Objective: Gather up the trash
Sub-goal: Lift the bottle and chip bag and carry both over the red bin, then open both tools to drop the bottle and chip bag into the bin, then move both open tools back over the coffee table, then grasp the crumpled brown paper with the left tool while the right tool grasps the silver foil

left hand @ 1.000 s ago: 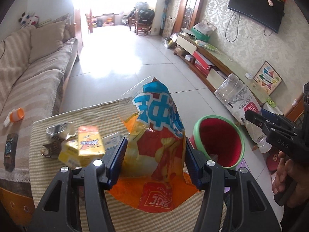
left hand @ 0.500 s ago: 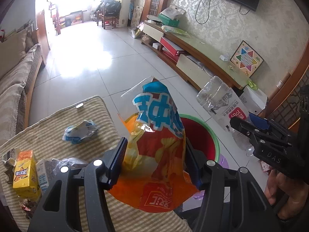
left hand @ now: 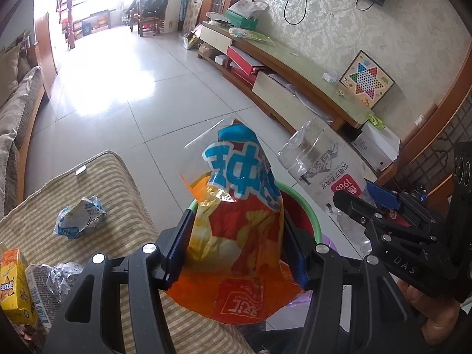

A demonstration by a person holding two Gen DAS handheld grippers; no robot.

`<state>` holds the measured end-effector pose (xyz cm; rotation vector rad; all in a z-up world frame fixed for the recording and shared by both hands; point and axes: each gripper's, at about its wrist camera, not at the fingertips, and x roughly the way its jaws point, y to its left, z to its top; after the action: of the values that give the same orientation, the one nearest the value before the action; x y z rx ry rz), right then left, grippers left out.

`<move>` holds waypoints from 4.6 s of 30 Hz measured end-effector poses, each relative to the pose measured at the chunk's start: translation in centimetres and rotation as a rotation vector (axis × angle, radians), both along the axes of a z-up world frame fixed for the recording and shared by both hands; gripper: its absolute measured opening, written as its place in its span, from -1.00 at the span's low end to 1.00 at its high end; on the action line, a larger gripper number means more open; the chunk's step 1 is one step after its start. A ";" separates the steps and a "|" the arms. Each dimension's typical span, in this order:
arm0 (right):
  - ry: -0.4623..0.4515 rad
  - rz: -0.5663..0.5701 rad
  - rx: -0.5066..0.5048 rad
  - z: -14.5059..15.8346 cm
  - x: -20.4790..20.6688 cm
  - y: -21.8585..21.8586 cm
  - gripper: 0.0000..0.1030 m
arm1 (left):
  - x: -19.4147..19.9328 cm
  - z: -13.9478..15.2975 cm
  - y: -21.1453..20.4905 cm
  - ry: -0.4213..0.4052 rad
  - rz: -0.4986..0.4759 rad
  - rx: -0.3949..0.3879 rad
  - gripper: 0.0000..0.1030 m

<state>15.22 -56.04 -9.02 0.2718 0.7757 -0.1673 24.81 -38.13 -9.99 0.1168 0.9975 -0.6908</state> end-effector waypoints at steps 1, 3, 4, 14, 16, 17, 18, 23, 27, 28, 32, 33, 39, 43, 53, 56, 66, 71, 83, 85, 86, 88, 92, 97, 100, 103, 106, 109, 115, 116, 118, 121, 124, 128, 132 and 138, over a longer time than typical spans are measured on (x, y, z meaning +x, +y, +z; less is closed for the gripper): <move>0.002 0.001 0.002 -0.2 0.0 0.0 0.07 | 0.2 0.0 0.0 0.004 0.001 -0.003 0.06; 0.006 0.003 0.004 -0.4 0.1 -0.1 0.07 | 0.5 -0.1 -0.2 0.009 0.002 -0.011 0.06; 0.008 0.004 0.003 -0.5 0.1 0.0 0.07 | 0.6 -0.2 -0.3 0.012 0.002 -0.014 0.06; 0.020 -0.002 0.011 -0.9 0.4 -0.6 0.07 | 1.0 -0.2 -1.7 0.027 -0.001 -0.049 0.29; 0.022 -0.001 0.013 -0.9 0.3 -0.7 0.10 | 1.1 0.1 -1.6 0.033 0.009 -0.073 0.48; 0.018 0.001 0.013 -0.9 0.3 -0.7 0.15 | 1.1 0.3 -1.5 0.032 0.012 -0.091 0.58; 0.012 0.001 0.008 -0.8 0.2 -0.7 0.29 | 1.2 0.5 -1.4 0.029 0.017 -0.104 0.61; -0.022 0.003 -0.013 0.1 -0.2 -0.2 0.72 | 1.2 1.7 -0.1 0.009 0.052 -0.147 0.72; -0.031 -0.003 -0.023 0.4 -0.3 0.2 0.91 | 1.4 2.6 1.4 -0.022 0.097 -0.147 0.84; -0.032 -0.005 -0.029 0.6 -0.3 0.4 0.91 | 1.4 2.9 1.8 -0.028 0.109 -0.142 0.84; -0.016 -0.012 -0.057 1.0 -0.4 1.1 0.91 | 1.3 3.9 3.8 -0.047 0.150 -0.136 0.84; -0.017 -0.008 -0.062 1.2 -0.5 1.5 0.91 | 1.3 4.2 4.3 -0.049 0.155 -0.140 0.84; -0.036 0.031 -0.081 2.8 -0.8 4.2 0.91 | -0.1 5.8 7.7 -0.077 0.179 -0.144 0.84; -0.047 0.056 -0.105 3.9 -0.9 6.4 0.91 | -1.0 6.7 10.6 -0.092 0.199 -0.150 0.84; -0.063 0.144 -0.112 5.5 -0.8 12.5 0.91 | -3.5 8.0 18.2 -0.137 0.275 -0.133 0.84; -0.064 0.174 -0.117 5.8 -0.6 14.5 0.91 | -4.1 7.9 21.3 -0.141 0.315 -0.124 0.84; -0.053 0.283 -0.145 5.7 -0.1 22.0 0.91 | -6.0 5.8 32.6 -0.100 0.493 -0.096 0.84; -0.041 0.332 -0.158 5.3 0.2 25.7 0.91 | -6.7 4.4 36.7 -0.073 0.537 -0.065 0.84; 0.003 0.421 -0.174 3.6 1.9 31.0 0.91 | -7.1 -0.4 40.5 0.031 0.548 -0.010 0.84; 0.017 0.423 -0.169 3.0 2.4 31.2 0.91 | -6.7 -1.4 40.6 0.049 0.548 0.005 0.84; 0.023 0.422 -0.165 2.7 2.7 31.2 0.91 | -6.6 -1.9 40.6 0.055 0.547 0.010 0.84; 0.044 0.418 -0.144 1.9 3.4 30.8 0.91 | -6.2 -2.9 40.6 0.071 0.546 0.017 0.84; 0.084 0.400 -0.120 0.1 5.2 30.1 0.91 | -5.1 -4.6 40.4 0.097 0.549 0.036 0.84; 0.124 0.402 -0.112 -2.1 7.6 29.8 0.91 | -3.8 -6.8 40.1 0.135 0.547 0.058 0.84; 0.149 0.410 -0.112 -3.4 9.2 29.9 0.91 | -3.0 -8.1 39.9 0.154 0.547 0.072 0.84; 0.176 0.421 -0.106 -4.8 10.8 30.1 0.91 | -2.3 -9.3 39.7 0.171 0.544 0.080 0.84; 0.190 0.424 -0.101 -5.8 11.9 30.3 0.91 | -1.6 -10.1 39.6 0.179 0.543 0.089 0.84; 0.206 0.431 -0.100 -6.9 12.9 30.7 0.91 | -0.9 -10.7 39.6 0.187 0.544 0.098 0.84; 0.232 0.432 -0.089 -8.8 13.7 31.0 0.91 | -0.1 -11.7 39.2 0.201 0.533 0.102 0.82; 0.232 0.426 -0.088 -8.9 13.8 30.9 0.91 | -0.1 -11.8 39.1 0.199 0.529 0.102 0.77; 0.241 0.416 -0.080 -9.4 13.8 30.6 0.91 | 0.1 -12.0 39.0 0.202 0.526 0.106 0.66; 0.257 0.414 -0.074 -10.0 14.0 30.4 0.87 | 0.0 -12.4 39.0 0.209 0.531 0.107 0.51; 0.262 0.433 -0.051 -10.1 13.9 30.5 0.45 | -0.2 -12.4 38.7 0.206 0.524 0.111 0.22; 0.263 0.457 -0.049 -9.9 13.5 31.0 0.27 | -0.4 -12.4 38.4 0.207 0.514 0.115 -0.03; 0.261 0.464 -0.040 -9.3 13.0 30.8 0.11 | -0.6 -11.9 38.5 0.206 0.511 0.110 -0.12; 0.241 0.453 -0.036 -7.5 11.2 30.0 0.05 | -2.1 -10.6 38.9 0.186 0.512 0.096 -0.14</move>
<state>26.47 -26.01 -16.54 0.0360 1.0524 0.2174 22.71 0.75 -20.56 -0.1194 1.1798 -0.1865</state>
